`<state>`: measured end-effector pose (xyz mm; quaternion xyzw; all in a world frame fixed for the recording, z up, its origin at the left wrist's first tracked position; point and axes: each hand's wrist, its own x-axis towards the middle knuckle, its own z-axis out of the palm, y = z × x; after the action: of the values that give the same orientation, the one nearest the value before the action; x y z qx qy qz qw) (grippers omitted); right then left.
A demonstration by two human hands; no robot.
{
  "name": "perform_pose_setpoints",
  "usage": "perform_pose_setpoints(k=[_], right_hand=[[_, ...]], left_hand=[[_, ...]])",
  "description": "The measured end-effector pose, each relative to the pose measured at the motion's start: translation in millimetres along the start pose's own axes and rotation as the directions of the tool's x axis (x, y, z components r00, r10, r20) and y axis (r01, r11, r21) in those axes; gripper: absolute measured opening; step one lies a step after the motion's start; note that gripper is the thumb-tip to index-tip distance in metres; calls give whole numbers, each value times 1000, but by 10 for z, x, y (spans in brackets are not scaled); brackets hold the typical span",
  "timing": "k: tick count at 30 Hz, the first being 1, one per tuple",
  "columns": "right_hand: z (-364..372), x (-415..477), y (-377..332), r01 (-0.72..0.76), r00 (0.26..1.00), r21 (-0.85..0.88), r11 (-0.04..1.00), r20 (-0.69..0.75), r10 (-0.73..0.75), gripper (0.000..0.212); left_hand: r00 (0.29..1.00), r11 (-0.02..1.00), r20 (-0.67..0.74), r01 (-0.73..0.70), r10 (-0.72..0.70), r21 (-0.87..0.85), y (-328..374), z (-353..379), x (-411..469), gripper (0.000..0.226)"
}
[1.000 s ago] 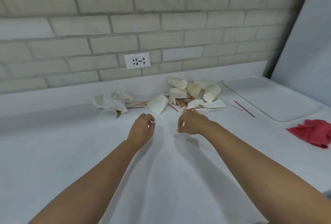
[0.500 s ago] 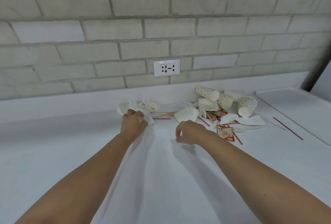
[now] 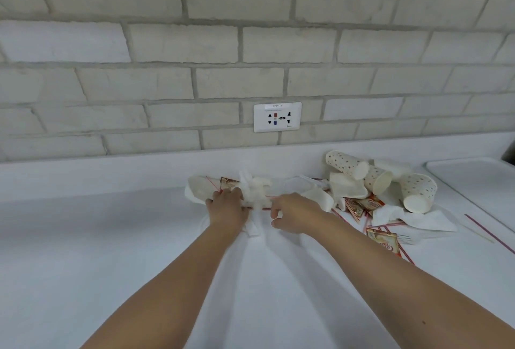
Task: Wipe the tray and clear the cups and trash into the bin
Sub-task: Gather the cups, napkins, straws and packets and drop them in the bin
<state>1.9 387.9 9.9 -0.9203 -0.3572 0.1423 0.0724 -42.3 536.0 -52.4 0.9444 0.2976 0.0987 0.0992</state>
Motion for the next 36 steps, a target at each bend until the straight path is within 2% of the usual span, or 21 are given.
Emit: perform_pose_setpoints(k=[1, 3, 5, 8, 11, 13, 15, 17, 19, 22, 28, 32, 36], right_hand=[[-3, 71, 18, -4, 1000, 3, 1000, -10, 4, 24], [-19, 226, 46, -12, 999, 11, 1000, -51, 12, 21], [-56, 386, 51, -27, 992, 47, 999, -123, 33, 20], [-79, 602, 43, -59, 966, 150, 987, -239, 94, 26], [-12, 778, 60, -19, 963, 201, 979, -258, 71, 45], [59, 860, 54, -14, 985, 175, 985, -167, 43, 68], [143, 934, 36, -32, 995, 77, 997, -93, 39, 80], [224, 999, 16, -49, 998, -40, 998, -51, 47, 73], [296, 1055, -3, -52, 997, -60, 997, -54, 49, 56], [359, 1090, -13, 0, 990, -10, 1000, -140, -1, 38], [151, 915, 18, 211, 891, 248, 945, -447, -82, 29], [-108, 656, 1, 273, 893, 342, 899, -438, -105, 43], [-314, 343, 72, 280, 891, 387, 879, -445, -89, 37]], left_hand=[[999, 997, -30, -30, 28, -65, -1, 16, -5, 24], [992, 945, -104, -95, 65, -312, -31, -6, -21, 21], [985, 821, -158, -148, 72, -552, -86, -106, -37, 17], [985, 664, -173, -138, 13, -735, -169, -331, -68, 14], [980, 469, -163, -92, -112, -878, -255, -510, -61, 10], [982, 331, -119, -64, -149, -941, -322, -565, -28, 8], [984, 224, -62, -23, -167, -974, -372, -557, 2, 9], [979, 118, 1, 25, -202, -993, -396, -540, 12, 13], [975, 35, 36, 45, -219, -998, -406, -542, 3, 17], [975, -18, 42, 39, -219, -999, -392, -581, -24, 16], [968, 33, 34, 44, -250, -998, -346, -617, -49, 17], [970, -30, 70, 64, -234, -997, -136, -692, -112, 15], [973, -1, 94, 96, -212, -995, 132, -754, -190, 16]])
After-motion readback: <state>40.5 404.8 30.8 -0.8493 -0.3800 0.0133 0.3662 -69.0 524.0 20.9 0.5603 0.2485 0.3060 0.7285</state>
